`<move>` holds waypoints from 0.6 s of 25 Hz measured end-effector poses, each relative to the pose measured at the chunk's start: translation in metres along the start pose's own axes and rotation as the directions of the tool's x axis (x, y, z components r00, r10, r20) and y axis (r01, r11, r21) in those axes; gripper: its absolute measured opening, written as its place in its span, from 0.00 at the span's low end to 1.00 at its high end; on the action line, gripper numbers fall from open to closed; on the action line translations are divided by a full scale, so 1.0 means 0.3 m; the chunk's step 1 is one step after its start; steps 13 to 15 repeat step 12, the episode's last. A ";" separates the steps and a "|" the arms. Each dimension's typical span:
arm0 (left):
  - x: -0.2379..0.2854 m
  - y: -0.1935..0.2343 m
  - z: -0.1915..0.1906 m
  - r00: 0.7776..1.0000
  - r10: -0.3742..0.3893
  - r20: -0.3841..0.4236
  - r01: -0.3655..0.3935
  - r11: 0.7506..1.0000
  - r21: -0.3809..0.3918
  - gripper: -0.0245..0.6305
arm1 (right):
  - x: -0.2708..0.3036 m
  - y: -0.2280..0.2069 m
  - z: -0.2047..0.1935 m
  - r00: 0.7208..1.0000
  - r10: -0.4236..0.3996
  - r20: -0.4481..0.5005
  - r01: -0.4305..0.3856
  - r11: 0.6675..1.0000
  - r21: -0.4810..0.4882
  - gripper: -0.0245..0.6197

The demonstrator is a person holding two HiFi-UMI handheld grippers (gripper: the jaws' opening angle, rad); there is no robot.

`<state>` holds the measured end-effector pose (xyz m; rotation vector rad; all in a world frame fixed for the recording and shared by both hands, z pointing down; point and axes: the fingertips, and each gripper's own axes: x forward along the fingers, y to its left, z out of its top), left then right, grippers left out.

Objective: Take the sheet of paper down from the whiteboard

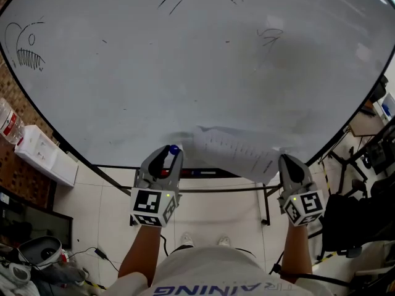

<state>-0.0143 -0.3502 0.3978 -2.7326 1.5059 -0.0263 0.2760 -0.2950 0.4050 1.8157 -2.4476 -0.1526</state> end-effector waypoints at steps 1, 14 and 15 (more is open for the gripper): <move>0.001 0.000 0.001 1.000 -0.001 0.000 0.001 1.000 -0.001 0.24 | 0.000 -0.001 0.000 1.000 0.000 -0.001 0.000 1.000 0.000 0.05; 0.019 0.005 -0.010 1.000 -0.007 -0.011 0.007 1.000 -0.007 0.24 | 0.007 -0.011 -0.005 1.000 0.000 -0.010 0.000 1.000 -0.004 0.05; 0.019 0.005 -0.010 1.000 -0.007 -0.011 0.007 1.000 -0.007 0.24 | 0.007 -0.011 -0.005 1.000 0.000 -0.010 0.000 1.000 -0.004 0.05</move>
